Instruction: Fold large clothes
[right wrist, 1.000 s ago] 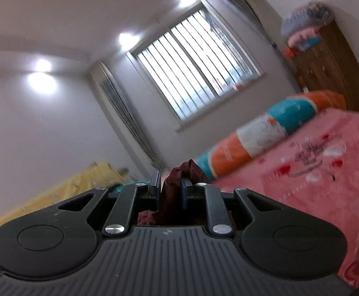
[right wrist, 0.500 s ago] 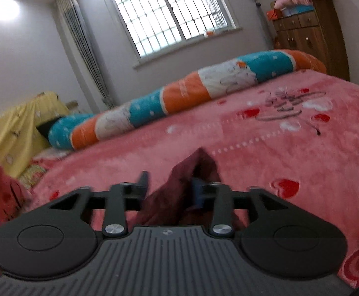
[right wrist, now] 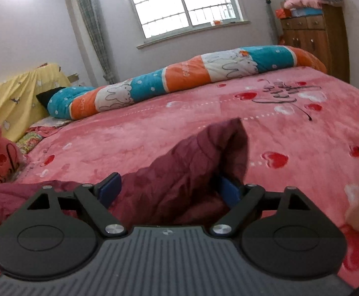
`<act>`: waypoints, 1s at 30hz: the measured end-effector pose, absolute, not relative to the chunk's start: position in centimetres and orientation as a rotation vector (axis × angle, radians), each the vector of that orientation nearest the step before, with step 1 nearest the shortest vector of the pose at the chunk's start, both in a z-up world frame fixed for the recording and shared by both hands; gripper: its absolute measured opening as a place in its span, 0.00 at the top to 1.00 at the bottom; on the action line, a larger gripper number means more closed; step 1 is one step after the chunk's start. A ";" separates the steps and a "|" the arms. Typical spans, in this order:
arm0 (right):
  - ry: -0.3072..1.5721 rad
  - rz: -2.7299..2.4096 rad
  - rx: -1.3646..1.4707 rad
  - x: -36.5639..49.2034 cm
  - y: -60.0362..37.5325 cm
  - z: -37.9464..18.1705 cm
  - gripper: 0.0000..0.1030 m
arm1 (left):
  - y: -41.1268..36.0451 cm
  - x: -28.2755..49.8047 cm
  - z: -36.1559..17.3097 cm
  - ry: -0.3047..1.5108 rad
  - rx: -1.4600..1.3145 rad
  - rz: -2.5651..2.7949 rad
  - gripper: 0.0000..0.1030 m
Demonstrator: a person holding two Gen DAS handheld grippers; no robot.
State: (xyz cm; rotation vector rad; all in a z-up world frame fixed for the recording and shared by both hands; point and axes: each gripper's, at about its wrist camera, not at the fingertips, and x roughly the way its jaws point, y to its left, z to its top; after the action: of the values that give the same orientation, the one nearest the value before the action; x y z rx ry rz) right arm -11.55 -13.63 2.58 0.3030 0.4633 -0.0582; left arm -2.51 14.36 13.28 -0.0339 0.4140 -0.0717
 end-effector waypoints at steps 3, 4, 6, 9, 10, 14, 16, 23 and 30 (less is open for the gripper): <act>0.465 -0.063 0.321 -12.2 -14.1 2.0 0.00 | 13.8 -5.1 13.7 0.421 -0.011 -0.091 0.23; 0.464 -0.063 0.323 -12.5 -14.1 1.9 0.00 | 13.6 -5.8 13.8 0.426 -0.006 -0.101 0.23; 0.462 -0.065 0.324 -14.1 -14.3 3.0 0.00 | 13.1 -7.5 13.7 0.452 -0.003 -0.137 0.23; 0.480 -0.070 0.325 -16.1 -14.5 3.7 0.00 | 12.4 -10.0 13.6 0.482 -0.001 -0.195 0.23; 0.488 -0.076 0.318 -16.7 -14.0 4.0 0.00 | 12.1 -10.7 13.6 0.491 0.000 -0.214 0.23; 0.537 -0.122 0.283 -17.2 -13.6 1.7 0.00 | 11.3 -13.5 13.0 0.535 0.012 -0.261 0.23; 0.570 -0.131 0.254 -16.8 -13.1 -0.2 0.00 | 10.9 -14.9 12.4 0.554 0.022 -0.281 0.23; 0.664 -0.109 0.124 -15.1 -12.9 -4.2 0.00 | 10.4 -17.9 9.5 0.645 0.031 -0.276 0.23; 0.677 -0.129 -0.002 -17.0 -10.9 -6.4 0.00 | 9.8 -18.8 7.4 0.700 0.036 -0.213 0.24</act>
State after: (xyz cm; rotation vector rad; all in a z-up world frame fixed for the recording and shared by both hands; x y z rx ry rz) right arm -17.01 -10.94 -6.41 -0.0022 0.6769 -0.1287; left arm -18.84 9.77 7.38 0.0365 0.6997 -0.2129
